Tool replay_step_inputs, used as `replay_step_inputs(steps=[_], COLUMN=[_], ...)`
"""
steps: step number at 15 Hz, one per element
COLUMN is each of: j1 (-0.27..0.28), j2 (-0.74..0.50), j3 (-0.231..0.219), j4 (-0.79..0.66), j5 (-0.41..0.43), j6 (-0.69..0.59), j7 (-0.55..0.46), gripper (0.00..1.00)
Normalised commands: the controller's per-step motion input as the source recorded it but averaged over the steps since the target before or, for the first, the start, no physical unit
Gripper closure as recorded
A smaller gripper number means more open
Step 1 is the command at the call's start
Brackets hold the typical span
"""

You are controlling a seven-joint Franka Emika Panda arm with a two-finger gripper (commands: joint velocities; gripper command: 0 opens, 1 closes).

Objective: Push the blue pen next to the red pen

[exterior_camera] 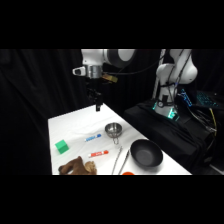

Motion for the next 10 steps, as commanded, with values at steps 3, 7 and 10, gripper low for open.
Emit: replay_step_inputs(steps=[3, 7, 10], j1=[-0.136, -0.105, -0.100], j2=[0.29, 0.37, 0.39], j3=[-0.087, -0.024, 0.021], j4=[0.50, 0.34, 0.17], j5=[-0.090, 0.010, 0.086], j6=[-0.11, 0.03, 0.19], j7=[-0.10, -0.12, -0.14], gripper=[0.00, 0.00, 0.00])
